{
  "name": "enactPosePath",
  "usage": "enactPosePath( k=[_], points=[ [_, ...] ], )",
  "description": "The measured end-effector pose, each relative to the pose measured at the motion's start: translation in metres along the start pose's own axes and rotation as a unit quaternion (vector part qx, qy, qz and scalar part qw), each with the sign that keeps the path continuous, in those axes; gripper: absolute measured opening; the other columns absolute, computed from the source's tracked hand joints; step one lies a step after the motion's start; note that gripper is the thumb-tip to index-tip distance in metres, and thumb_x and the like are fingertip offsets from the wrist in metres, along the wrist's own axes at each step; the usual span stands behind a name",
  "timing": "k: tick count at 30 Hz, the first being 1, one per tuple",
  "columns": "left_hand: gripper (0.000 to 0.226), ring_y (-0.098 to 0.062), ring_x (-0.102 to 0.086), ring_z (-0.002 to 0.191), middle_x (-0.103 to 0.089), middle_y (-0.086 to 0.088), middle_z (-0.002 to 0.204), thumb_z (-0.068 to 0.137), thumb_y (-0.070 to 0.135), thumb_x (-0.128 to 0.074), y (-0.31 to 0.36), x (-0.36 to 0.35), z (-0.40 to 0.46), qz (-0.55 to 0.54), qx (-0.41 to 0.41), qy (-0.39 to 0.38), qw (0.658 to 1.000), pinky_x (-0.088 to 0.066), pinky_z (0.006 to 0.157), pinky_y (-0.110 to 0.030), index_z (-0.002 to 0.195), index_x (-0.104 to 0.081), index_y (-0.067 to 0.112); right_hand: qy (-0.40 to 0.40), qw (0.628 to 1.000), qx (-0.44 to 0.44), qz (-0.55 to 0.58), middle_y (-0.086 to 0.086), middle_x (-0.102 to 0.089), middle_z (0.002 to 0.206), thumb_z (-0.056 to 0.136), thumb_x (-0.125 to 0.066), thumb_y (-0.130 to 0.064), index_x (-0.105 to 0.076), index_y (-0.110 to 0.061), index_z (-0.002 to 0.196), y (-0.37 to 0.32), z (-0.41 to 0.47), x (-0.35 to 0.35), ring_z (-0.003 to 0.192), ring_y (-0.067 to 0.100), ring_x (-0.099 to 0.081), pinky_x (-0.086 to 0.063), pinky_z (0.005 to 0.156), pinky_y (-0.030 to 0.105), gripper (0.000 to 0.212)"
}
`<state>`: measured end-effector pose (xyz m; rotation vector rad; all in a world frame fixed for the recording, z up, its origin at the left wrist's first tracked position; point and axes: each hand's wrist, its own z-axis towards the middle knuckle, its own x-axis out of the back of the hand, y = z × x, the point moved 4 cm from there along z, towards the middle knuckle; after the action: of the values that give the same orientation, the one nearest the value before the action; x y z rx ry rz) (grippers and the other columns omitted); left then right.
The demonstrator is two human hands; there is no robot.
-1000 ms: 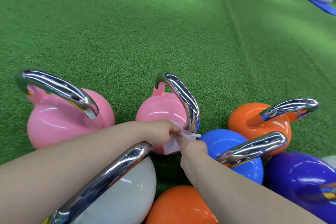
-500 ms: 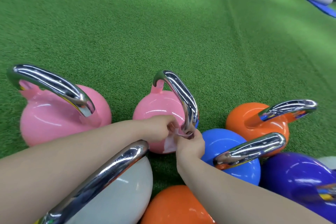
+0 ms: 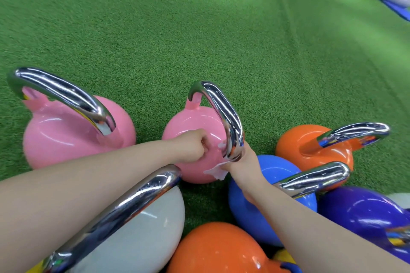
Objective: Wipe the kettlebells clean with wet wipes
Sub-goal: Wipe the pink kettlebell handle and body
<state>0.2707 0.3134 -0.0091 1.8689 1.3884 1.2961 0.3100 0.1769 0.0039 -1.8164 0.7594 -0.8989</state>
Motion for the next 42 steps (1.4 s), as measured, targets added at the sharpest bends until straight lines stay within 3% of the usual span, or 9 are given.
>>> enactPosePath(
  k=[10, 13, 16, 20, 25, 29, 35, 39, 42],
  points=[
    [0.035, -0.022, -0.049, 0.076, -0.052, -0.004, 0.075, 0.082, -0.014, -0.031, 0.001, 0.003, -0.005, 0.004, 0.018, 0.011, 1.0, -0.047, 0.078, -0.036, 0.074, -0.045, 0.018, 0.179, 0.983, -0.01, -0.032, -0.006, -0.055, 0.066, 0.06, -0.077, 0.003, -0.044, -0.023, 0.068, 0.016, -0.008, -0.015, 0.063, 0.016, -0.051, -0.05, 0.061, 0.027, 0.042],
    [0.031, -0.02, -0.047, 0.073, -0.051, -0.007, 0.077, 0.082, -0.014, -0.028, 0.002, 0.004, -0.006, -0.004, 0.019, 0.019, 1.0, -0.041, 0.07, -0.028, 0.084, -0.045, 0.011, 0.084, 0.995, 0.02, -0.046, -0.01, -0.05, 0.062, 0.062, -0.078, 0.006, -0.045, -0.024, 0.069, 0.0, -0.007, -0.005, 0.056, 0.003, -0.045, -0.041, 0.056, 0.012, 0.045],
    [0.029, -0.018, -0.05, 0.072, -0.054, -0.005, 0.076, 0.083, -0.013, -0.03, 0.004, 0.005, -0.007, 0.004, 0.011, 0.024, 1.0, -0.043, 0.073, -0.028, 0.089, -0.044, 0.011, 0.019, 0.992, 0.058, -0.11, -0.008, -0.047, 0.066, 0.066, -0.073, 0.008, -0.041, -0.024, 0.073, -0.017, -0.006, 0.007, 0.061, 0.006, -0.043, -0.039, 0.062, 0.02, 0.046],
    [0.028, -0.023, -0.053, 0.079, -0.055, -0.004, 0.077, 0.084, -0.012, -0.033, 0.002, 0.006, -0.006, 0.004, 0.011, 0.02, 1.0, -0.045, 0.08, -0.032, 0.092, -0.045, 0.012, -0.019, 0.986, 0.084, -0.141, -0.007, -0.042, 0.068, 0.071, -0.071, 0.006, -0.039, -0.021, 0.073, -0.038, -0.004, 0.018, 0.059, 0.004, -0.038, -0.036, 0.055, 0.012, 0.043],
    [0.031, -0.025, -0.055, 0.081, -0.057, -0.007, 0.078, 0.084, -0.011, -0.036, -0.001, 0.006, -0.003, -0.021, 0.013, 0.028, 0.999, -0.049, 0.086, -0.041, 0.079, -0.043, 0.019, -0.18, 0.982, 0.03, -0.056, 0.002, -0.065, 0.09, 0.077, -0.071, -0.009, -0.057, -0.012, 0.099, -0.042, 0.006, 0.015, 0.084, 0.01, -0.059, -0.048, 0.081, 0.024, 0.027],
    [0.031, -0.026, -0.055, 0.082, -0.058, -0.008, 0.079, 0.084, -0.01, -0.038, -0.002, 0.007, -0.003, -0.026, 0.023, 0.034, 0.999, -0.048, 0.087, -0.042, 0.079, -0.043, 0.02, -0.043, 0.996, 0.036, -0.073, -0.006, -0.064, 0.077, 0.08, -0.069, -0.009, -0.059, -0.025, 0.083, -0.036, 0.006, 0.002, 0.071, 0.008, -0.058, -0.047, 0.071, 0.022, 0.019],
    [0.027, -0.034, -0.059, 0.095, -0.061, -0.021, 0.101, 0.082, -0.01, -0.044, -0.003, 0.007, -0.003, -0.015, 0.042, 0.032, 0.998, -0.047, 0.09, -0.046, 0.101, -0.045, 0.009, 0.134, 0.99, 0.002, 0.029, 0.006, -0.06, 0.065, 0.072, -0.069, -0.01, -0.063, -0.007, 0.087, 0.004, -0.001, -0.02, 0.053, 0.012, -0.054, -0.047, 0.056, 0.024, 0.016],
    [0.025, -0.029, -0.056, 0.086, -0.059, -0.019, 0.098, 0.084, -0.01, -0.04, -0.002, 0.006, -0.003, -0.016, 0.037, 0.035, 0.999, -0.049, 0.083, -0.041, 0.097, -0.043, 0.012, 0.102, 0.994, 0.018, -0.016, 0.002, -0.056, 0.06, 0.076, -0.067, -0.007, -0.061, -0.009, 0.076, -0.004, 0.001, -0.015, 0.05, 0.009, -0.049, -0.046, 0.054, 0.019, 0.006],
    [0.023, -0.029, -0.058, 0.09, -0.06, -0.016, 0.097, 0.086, -0.007, -0.04, -0.001, 0.006, -0.005, -0.005, 0.032, 0.031, 0.999, -0.048, 0.082, -0.037, 0.095, -0.043, 0.014, 0.019, 0.998, 0.058, -0.033, -0.008, -0.058, 0.07, 0.079, -0.069, -0.006, -0.055, -0.026, 0.08, -0.025, 0.001, -0.008, 0.065, 0.006, -0.053, -0.047, 0.068, 0.018, 0.024]
  ],
)
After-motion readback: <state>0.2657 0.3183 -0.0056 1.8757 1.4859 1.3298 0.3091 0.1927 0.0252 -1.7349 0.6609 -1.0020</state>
